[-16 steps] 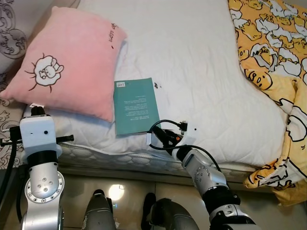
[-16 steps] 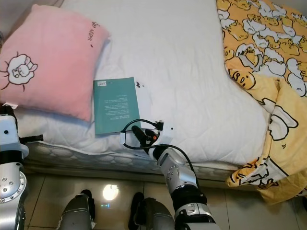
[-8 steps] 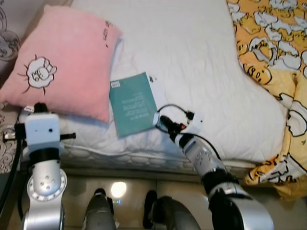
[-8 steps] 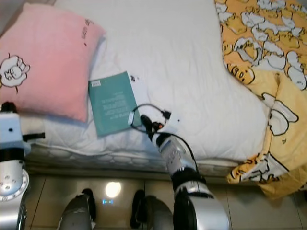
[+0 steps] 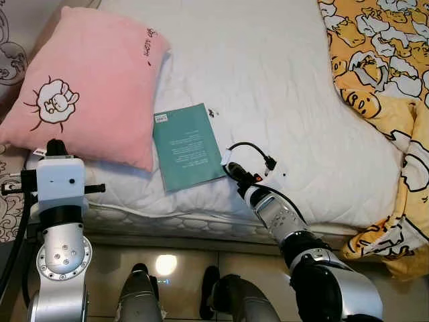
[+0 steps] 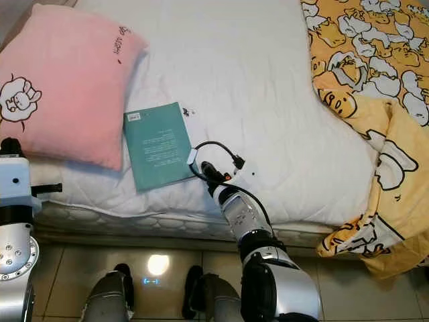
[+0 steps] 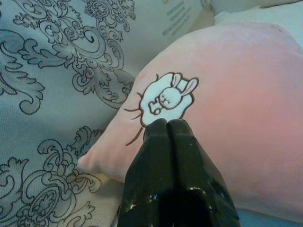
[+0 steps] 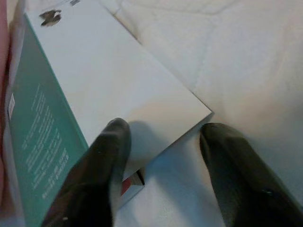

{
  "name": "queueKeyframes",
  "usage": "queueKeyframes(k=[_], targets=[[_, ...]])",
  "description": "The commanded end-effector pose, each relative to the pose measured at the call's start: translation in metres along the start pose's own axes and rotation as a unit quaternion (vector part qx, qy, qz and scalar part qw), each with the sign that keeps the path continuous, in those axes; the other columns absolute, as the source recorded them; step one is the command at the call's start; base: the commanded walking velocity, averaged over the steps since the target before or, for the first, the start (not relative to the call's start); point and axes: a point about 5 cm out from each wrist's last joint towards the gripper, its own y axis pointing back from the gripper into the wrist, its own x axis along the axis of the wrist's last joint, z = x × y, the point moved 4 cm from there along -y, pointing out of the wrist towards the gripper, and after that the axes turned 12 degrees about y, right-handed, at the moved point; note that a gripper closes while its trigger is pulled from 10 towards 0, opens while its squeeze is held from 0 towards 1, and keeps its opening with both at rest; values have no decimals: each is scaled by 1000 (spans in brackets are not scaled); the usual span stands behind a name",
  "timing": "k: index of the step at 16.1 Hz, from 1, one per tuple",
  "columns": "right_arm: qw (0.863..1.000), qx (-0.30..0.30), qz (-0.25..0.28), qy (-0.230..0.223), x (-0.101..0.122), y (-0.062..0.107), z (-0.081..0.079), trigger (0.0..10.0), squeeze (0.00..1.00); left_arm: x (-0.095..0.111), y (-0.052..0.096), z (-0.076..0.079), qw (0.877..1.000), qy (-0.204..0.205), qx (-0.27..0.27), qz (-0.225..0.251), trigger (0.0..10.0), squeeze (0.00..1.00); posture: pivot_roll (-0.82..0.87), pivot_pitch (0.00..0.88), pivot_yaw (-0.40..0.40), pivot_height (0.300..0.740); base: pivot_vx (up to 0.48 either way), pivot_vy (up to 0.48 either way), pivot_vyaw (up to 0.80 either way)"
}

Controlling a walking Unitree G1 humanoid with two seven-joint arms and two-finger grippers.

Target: Clean up the room

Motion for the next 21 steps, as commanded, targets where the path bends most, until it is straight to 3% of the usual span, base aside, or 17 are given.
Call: queueKeyframes(k=[1, 6, 11, 14, 18, 21], targets=[[999, 7, -28, -31, -20, -3, -16, 0, 0, 4, 1, 1, 1000, -3, -5, 9, 10000, 0, 254, 299, -219, 740, 0, 0, 0], [998, 36, -37, -32, -26, -10, -42, 0, 0, 5, 0, 6, 1000, -8, -15, 15, 10000, 0, 251, 300, -214, 740, 0, 0, 0], [995, 94, -31, 1, -20, -17, -84, 0, 0, 8, -5, 6, 999, -14, -17, 24, 10000, 0, 254, 290, -228, 740, 0, 0, 0], [988, 151, -21, 0, -13, -19, -121, 0, 0, 9, -7, 4, 999, -19, -9, 31, 10000, 0, 259, 278, -239, 740, 0, 0, 0], [984, 172, -37, -12, -20, -19, -140, 0, 0, 11, -7, 2, 999, -26, -5, 38, 10000, 0, 272, 270, -246, 740, 0, 0, 0], [981, 172, -76, -47, -42, -15, -146, 0, 0, 12, -7, -2, 999, -34, 0, 41, 10000, 0, 298, 264, -254, 740, 0, 0, 0]])
